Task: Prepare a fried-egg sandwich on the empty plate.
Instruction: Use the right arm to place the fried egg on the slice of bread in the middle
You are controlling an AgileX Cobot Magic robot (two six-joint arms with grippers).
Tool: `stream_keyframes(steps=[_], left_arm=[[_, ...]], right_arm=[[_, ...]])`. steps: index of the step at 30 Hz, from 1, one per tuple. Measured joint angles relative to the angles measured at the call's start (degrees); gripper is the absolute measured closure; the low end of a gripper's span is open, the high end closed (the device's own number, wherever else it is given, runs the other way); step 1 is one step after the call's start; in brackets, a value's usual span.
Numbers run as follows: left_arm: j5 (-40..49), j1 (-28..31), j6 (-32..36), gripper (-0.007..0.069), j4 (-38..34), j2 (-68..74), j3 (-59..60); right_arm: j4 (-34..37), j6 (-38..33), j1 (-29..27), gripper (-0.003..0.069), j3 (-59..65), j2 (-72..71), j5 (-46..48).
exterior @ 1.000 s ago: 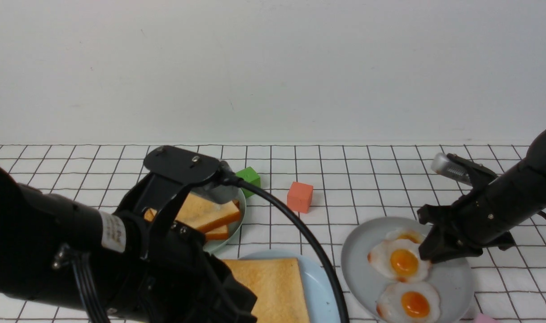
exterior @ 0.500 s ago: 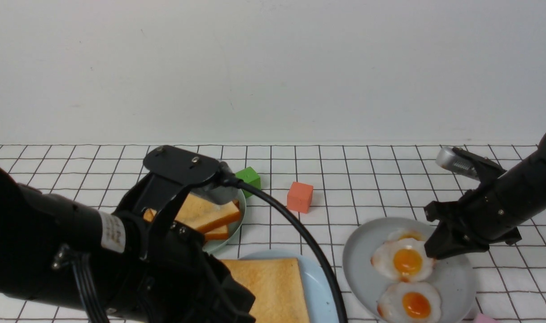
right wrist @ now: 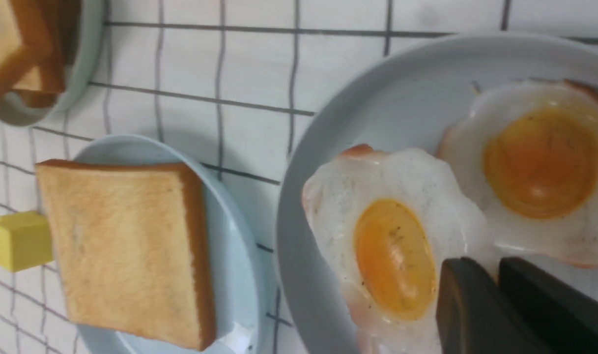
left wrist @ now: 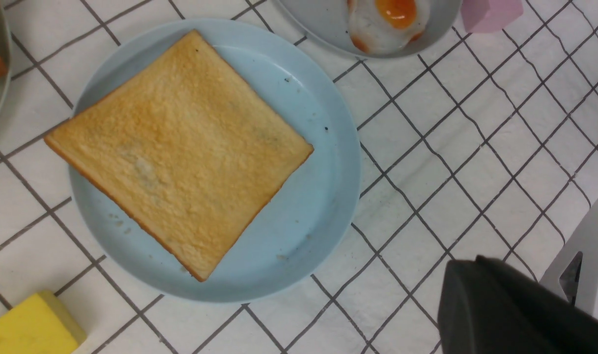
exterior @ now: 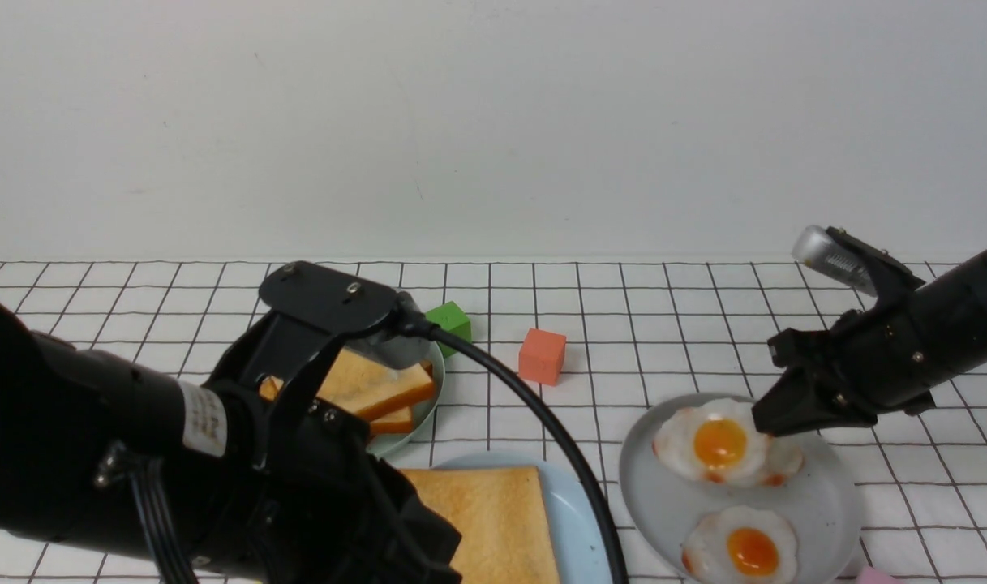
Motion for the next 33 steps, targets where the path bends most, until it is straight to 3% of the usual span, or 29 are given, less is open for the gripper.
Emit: stream_keyframes(steps=[6, 11, 16, 22, 27, 33], left_arm=[[-0.1, 0.0, -0.9, 0.0636, 3.5, 0.0, 0.0], [0.4, 1.4, -7.8, 0.0634, 10.1, -0.3, 0.0], [1.0, 3.1, -13.3, 0.0634, 14.6, -1.9, 0.0], [1.7, 3.3, -16.8, 0.0624, 15.6, -2.4, 0.0], [1.7, 3.3, -17.7, 0.0596, 15.7, -2.4, 0.0], [1.6, 3.3, -18.5, 0.0511, 17.2, -0.9, 0.0]], right_arm=[[7.5, -6.4, 1.2, 0.0579, 0.1, -2.1, 4.4], [15.0, -10.6, 10.3, 0.0579, 0.4, -1.2, 6.1], [20.1, -11.7, 19.7, 0.0579, 0.4, 2.8, 1.4], [21.6, -11.7, 23.4, 0.0567, 0.4, 8.3, -4.0], [21.8, -11.7, 23.6, 0.0412, 0.4, 9.0, -4.7], [13.7, -8.3, 19.5, 0.0060, 0.3, 3.5, -4.4]])
